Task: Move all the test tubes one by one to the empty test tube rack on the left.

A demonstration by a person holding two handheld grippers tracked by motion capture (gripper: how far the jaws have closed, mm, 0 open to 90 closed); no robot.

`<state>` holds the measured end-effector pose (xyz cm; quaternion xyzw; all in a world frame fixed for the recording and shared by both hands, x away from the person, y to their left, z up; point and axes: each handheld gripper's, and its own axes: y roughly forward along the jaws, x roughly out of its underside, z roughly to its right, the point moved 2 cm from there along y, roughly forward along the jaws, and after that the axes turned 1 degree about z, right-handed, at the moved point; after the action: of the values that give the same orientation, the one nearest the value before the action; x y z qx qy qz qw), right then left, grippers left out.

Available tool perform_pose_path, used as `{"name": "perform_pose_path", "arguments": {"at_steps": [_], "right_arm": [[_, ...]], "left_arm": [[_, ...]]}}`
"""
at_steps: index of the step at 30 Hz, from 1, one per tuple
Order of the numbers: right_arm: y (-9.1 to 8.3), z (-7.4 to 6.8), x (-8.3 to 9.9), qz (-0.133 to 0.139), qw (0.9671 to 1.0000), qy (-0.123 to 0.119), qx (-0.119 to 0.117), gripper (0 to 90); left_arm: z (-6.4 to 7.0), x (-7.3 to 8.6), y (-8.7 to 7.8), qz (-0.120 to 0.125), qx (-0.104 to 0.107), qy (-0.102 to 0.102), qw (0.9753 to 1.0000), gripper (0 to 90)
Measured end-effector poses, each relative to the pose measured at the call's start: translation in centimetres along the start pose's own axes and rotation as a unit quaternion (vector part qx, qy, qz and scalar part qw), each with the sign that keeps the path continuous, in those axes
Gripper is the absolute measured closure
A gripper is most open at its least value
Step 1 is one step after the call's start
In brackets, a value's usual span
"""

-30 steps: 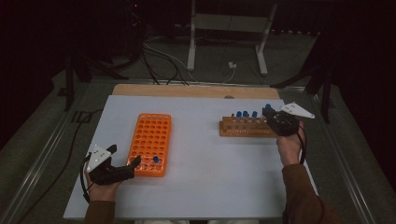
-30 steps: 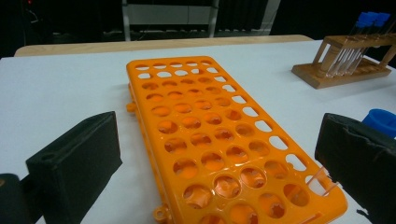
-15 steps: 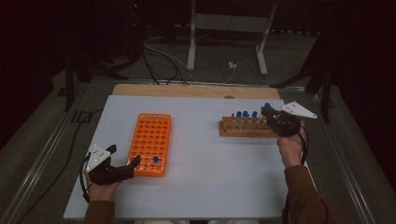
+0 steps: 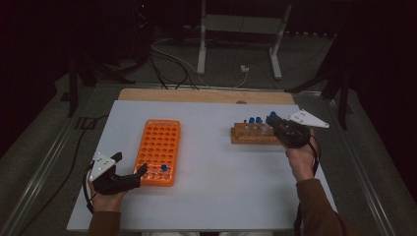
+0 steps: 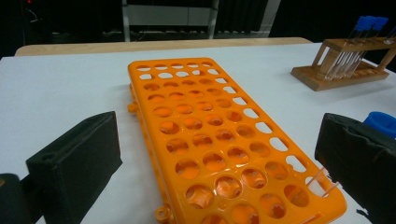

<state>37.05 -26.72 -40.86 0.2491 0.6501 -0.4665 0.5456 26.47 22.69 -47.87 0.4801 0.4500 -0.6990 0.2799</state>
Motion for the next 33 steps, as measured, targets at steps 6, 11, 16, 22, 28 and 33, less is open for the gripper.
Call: {"name": "perform_pose_path", "arguments": {"at_steps": [6,11,16,22,28,33], "right_arm": [[0.3,-2.0,-0.4,0.004,0.9994,0.002,-0.035,76.8],[1.0,-4.0,-0.7,0.000,0.9978,-0.003,-0.067,76.7],[2.2,-6.1,-1.1,-0.006,0.9954,-0.013,-0.095,76.6],[3.7,-8.7,-1.7,-0.012,0.9919,-0.013,-0.126,76.6],[5.2,-11.0,-1.8,-0.025,0.9870,-0.011,-0.159,76.6],[6.3,-12.9,-2.0,-0.033,0.9817,-0.002,-0.187,76.6]], "left_arm": [[0.1,-0.2,0.0,0.004,0.005,0.001,1.0000,1.1],[0.3,-0.9,0.1,0.008,0.012,0.004,0.9999,2.5],[0.5,-1.9,0.6,0.008,0.025,0.015,0.9995,4.6],[0.8,-2.8,1.4,0.012,0.039,0.020,0.9989,5.6],[1.0,-3.2,2.2,0.004,0.048,0.032,0.9983,6.3],[1.4,-3.8,2.8,-0.002,0.056,0.040,0.9976,7.2]]}}
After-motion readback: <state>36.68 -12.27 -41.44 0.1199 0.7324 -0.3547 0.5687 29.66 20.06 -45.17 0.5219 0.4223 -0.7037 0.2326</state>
